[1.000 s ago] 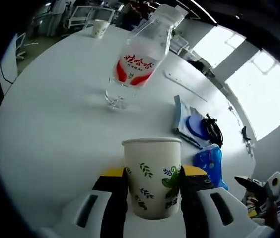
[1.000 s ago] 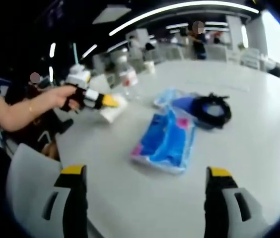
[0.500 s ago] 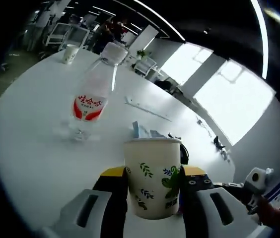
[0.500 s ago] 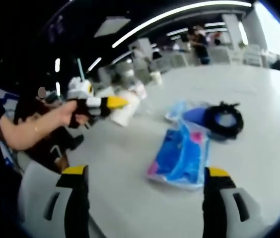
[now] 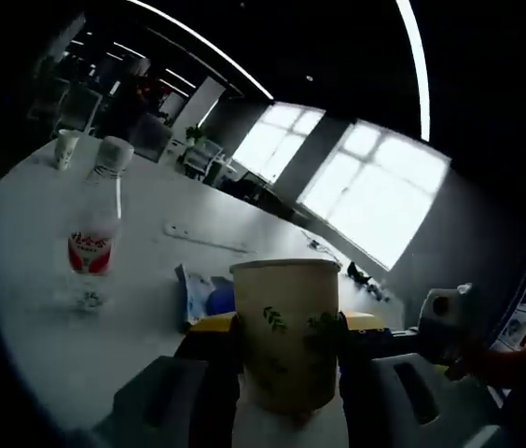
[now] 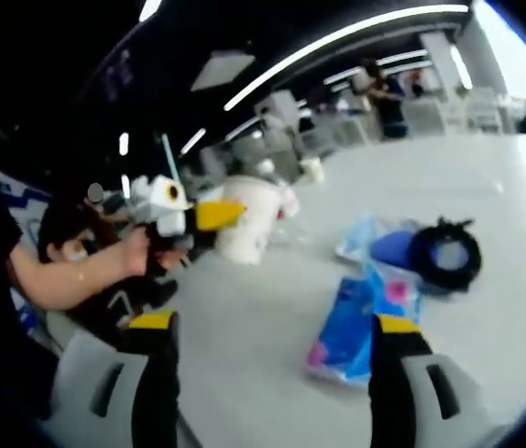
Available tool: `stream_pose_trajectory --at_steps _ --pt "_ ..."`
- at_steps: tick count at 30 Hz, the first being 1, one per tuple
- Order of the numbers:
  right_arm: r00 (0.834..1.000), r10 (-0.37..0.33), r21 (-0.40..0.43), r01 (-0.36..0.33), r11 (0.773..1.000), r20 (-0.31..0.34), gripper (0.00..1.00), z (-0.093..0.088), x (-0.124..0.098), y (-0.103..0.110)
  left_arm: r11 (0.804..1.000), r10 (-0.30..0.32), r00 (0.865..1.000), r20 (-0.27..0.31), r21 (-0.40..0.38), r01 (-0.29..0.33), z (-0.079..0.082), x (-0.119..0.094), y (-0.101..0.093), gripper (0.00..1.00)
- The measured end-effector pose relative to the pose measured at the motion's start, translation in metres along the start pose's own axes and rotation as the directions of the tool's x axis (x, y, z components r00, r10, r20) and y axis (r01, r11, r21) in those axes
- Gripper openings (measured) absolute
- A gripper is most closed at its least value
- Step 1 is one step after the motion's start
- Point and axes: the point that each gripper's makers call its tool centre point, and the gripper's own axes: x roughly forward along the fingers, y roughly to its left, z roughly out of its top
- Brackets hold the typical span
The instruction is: Arrange the tabletop items into an orderly group along one side of the table until the central work area is clear of visible clutter.
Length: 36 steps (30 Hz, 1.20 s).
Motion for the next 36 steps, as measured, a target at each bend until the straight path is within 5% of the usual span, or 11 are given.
stream_pose_trajectory --at_steps 5,13,36 --pt "1.0 0.024 -0.011 -0.024 1.0 0.016 0.8 0.007 0.004 0.008 0.992 -0.117 0.993 0.033 0.053 0.115 0.004 0.001 -0.027 0.39" --pt "0.996 0.067 -0.035 -0.065 0.997 0.056 0.77 0.02 0.009 0.02 0.972 -0.221 0.974 0.056 0.095 0.215 0.007 0.0 -0.051 0.4" --pt "0.966 0.208 -0.115 -0.191 0.975 0.155 0.55 0.049 0.013 0.057 0.927 -0.371 0.922 0.111 0.106 0.36 0.014 -0.006 -0.093 0.4"
